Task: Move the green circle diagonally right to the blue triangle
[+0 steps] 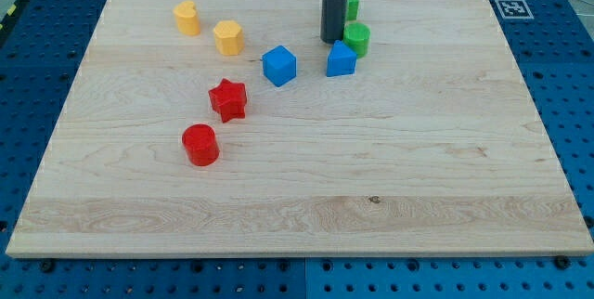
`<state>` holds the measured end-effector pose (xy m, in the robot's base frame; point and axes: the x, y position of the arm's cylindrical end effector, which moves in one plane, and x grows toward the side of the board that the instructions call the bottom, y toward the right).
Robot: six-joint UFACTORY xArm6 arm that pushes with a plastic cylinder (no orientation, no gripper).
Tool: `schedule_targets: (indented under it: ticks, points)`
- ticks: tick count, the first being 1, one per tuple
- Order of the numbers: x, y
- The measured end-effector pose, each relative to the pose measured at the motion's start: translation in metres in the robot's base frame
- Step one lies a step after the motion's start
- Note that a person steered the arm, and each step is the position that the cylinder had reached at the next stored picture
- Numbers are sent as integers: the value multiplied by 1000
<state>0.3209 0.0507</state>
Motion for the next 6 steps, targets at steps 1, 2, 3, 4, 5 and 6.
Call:
schedule_targets:
  ticks: [1, 2, 3, 4, 5, 6]
  points:
    - [19, 0]
    - [41, 1]
    - [45, 3]
    - [15, 10]
    - [37, 26]
    - [70, 86]
